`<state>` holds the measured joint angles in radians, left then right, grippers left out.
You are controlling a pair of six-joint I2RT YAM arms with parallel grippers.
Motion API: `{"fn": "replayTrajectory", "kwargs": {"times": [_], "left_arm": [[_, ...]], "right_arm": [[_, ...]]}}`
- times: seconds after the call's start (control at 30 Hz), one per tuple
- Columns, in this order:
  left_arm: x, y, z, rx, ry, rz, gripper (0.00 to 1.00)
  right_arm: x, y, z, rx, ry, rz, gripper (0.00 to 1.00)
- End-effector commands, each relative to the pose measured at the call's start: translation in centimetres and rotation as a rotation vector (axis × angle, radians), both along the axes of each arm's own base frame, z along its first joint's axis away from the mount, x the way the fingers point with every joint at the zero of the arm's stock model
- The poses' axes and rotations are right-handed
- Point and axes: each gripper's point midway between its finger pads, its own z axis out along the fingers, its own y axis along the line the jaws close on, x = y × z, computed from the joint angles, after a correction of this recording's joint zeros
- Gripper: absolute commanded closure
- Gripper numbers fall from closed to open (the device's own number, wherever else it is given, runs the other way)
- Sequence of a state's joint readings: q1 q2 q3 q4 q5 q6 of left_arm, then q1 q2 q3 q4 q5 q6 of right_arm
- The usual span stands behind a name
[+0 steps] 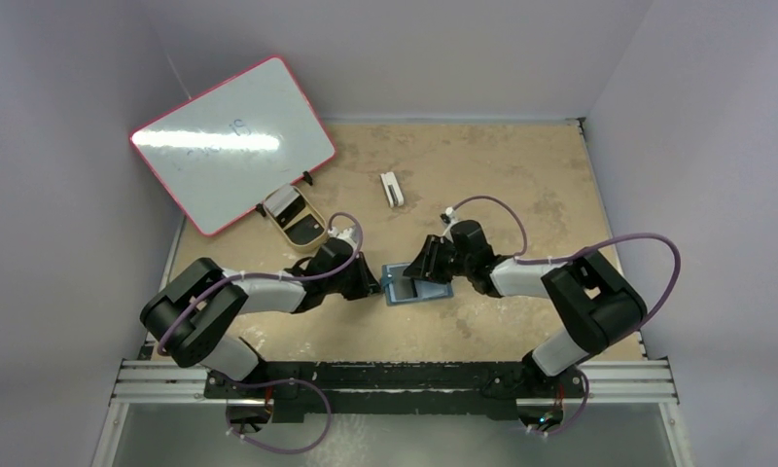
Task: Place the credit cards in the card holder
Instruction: Insert the credit card into the card holder.
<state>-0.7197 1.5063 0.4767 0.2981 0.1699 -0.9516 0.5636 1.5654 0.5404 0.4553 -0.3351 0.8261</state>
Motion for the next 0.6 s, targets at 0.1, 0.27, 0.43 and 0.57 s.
{"fn": "replayTrajectory", "kwargs": {"times": [0.1, 0.27, 0.43, 0.57], "left_arm": [[0.3, -0.3, -0.1, 0.007, -0.014, 0.010, 1.00], [0.3, 0.4, 0.3, 0.041, -0.025, 0.026, 1.00], [1.6, 2.3, 2.5, 0.138, -0.104, 0.071, 0.91], [2.7, 4.2, 4.6, 0.263, -0.171, 0.088, 0.81]], "right_arm": [[0.0, 2.2, 2.4, 0.099, -0.047, 0.044, 0.59], [-0.6, 1.4, 1.9, 0.051, -0.023, 0.042, 0.59], [-0.1, -0.1, 3.5, -0.018, -0.099, 0.019, 0.57], [-0.2, -0.7, 4.9, -0.029, -0.150, 0.017, 0.53]]}}
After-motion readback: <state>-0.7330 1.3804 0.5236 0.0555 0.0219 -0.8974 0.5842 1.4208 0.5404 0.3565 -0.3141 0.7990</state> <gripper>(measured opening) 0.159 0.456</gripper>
